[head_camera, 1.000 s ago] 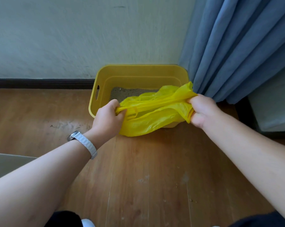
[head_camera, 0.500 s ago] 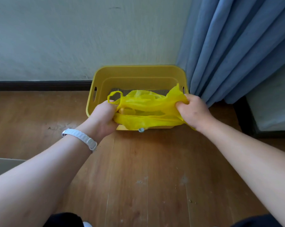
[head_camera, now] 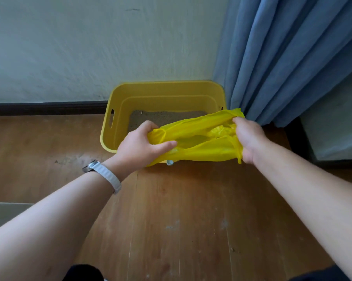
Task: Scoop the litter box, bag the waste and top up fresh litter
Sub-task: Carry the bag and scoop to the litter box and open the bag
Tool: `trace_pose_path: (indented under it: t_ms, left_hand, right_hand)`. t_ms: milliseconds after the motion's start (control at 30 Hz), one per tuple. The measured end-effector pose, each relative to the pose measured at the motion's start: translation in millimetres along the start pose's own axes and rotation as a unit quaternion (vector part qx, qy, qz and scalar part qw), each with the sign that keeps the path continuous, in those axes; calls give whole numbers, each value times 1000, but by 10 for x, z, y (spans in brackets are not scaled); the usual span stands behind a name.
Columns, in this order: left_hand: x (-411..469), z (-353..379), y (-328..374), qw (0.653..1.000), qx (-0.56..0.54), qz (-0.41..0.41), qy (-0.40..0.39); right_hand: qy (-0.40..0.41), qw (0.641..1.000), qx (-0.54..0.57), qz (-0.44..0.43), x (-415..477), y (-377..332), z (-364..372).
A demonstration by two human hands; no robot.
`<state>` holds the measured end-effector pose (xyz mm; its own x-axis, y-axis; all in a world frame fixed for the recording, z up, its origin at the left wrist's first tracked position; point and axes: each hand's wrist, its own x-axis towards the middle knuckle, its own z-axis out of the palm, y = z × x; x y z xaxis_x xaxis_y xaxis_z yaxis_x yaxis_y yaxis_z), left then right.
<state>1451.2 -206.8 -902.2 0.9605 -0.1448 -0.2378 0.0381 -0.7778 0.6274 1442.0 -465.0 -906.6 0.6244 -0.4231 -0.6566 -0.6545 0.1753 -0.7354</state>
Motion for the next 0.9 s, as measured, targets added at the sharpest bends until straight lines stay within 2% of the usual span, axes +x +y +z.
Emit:
trace_pose_path:
  t_ms: [100, 167, 233, 300, 400, 533, 633, 767, 900]
  left_hand:
    - [80, 141, -39, 996, 84, -20, 33]
    - [154, 178, -68, 995, 28, -85, 34]
    - [172, 189, -82, 981, -62, -181, 18]
    - [147, 207, -162, 960, -100, -261, 2]
    - [19, 203, -292, 946, -34, -319, -47]
    - [-152, 138, -419, 943, 166, -270, -105]
    - [-242, 52, -592, 935, 259, -203, -127]
    - [-329, 16, -903, 926, 316, -130, -163]
    - [-341, 92, -1190, 949, 287, -74, -105]
  right_hand:
    - [-2, 1000, -17, 17, 54, 25, -43]
    - [2, 997, -77, -5, 121, 96, -52]
    - [-1, 981, -184, -57, 146, 214, -19]
    - [-46, 965, -247, -72, 136, 336, 23]
    - [-122, 940, -310, -73, 103, 496, 63]
    - [-216, 890, -390, -94, 25, 638, 144]
    - [-250, 865, -422, -109, 3, 699, 267]
    - [-261, 833, -476, -107, -12, 863, 450]
    - [-241, 817, -518, -79, -53, 1174, 629]
